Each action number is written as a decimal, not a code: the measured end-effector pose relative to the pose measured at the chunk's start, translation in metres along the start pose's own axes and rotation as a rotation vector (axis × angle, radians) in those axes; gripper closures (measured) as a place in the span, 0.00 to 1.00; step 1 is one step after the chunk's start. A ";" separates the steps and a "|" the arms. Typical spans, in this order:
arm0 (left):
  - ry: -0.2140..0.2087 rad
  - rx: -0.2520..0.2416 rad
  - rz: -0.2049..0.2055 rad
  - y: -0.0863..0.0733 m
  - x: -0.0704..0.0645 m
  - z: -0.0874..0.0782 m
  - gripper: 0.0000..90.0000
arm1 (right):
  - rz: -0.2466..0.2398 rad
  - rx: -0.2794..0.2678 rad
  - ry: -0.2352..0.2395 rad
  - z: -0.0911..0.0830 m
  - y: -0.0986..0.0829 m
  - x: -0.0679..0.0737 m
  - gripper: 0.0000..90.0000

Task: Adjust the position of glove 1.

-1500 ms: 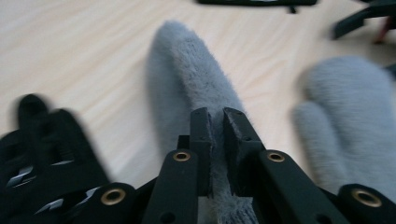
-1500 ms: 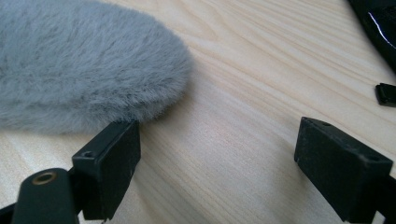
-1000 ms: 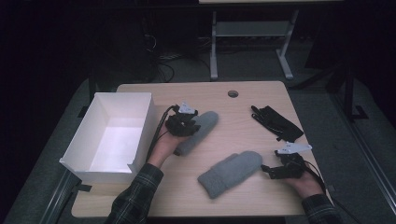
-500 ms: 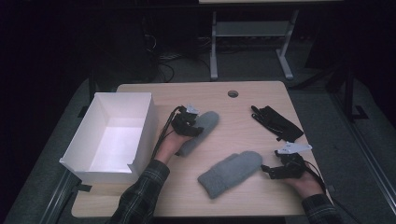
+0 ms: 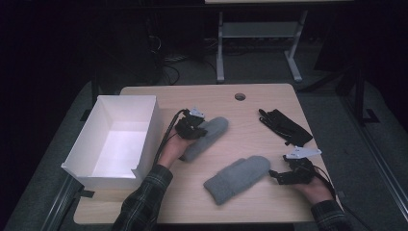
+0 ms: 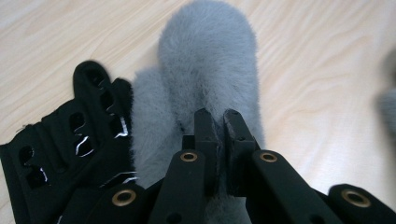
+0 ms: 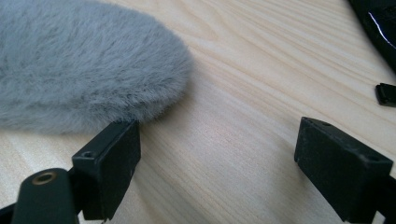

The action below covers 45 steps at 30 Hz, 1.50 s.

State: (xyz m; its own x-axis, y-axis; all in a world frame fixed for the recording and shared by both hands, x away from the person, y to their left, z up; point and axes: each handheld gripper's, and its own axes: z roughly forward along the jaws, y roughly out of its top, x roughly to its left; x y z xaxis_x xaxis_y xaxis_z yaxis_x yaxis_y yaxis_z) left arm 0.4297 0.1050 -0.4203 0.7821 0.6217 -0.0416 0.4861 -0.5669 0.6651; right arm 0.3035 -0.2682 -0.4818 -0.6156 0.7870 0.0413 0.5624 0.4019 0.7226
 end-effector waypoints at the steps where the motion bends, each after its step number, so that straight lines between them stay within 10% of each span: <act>1: -0.010 -0.006 -0.002 0.001 -0.002 -0.003 0.96 | 0.000 0.000 0.000 0.000 0.000 0.000 0.16; 18: -0.160 -0.034 0.051 0.025 -0.073 -0.038 0.96 | -0.004 -0.001 -0.002 0.000 0.000 0.000 0.16; 30: -0.254 -0.012 0.048 0.028 -0.123 -0.025 0.96 | -0.004 -0.002 -0.001 0.000 0.000 0.000 0.16; 45: -0.256 0.061 0.052 0.011 -0.142 0.003 0.95 | -0.004 -0.004 0.000 0.000 0.000 0.000 0.16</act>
State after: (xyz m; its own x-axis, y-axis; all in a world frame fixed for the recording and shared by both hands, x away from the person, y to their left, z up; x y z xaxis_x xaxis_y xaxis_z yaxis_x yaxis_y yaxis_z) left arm 0.3256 0.0086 -0.4091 0.8760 0.4384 -0.2013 0.4593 -0.6306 0.6256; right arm 0.3038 -0.2683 -0.4820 -0.6175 0.7856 0.0382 0.5577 0.4031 0.7256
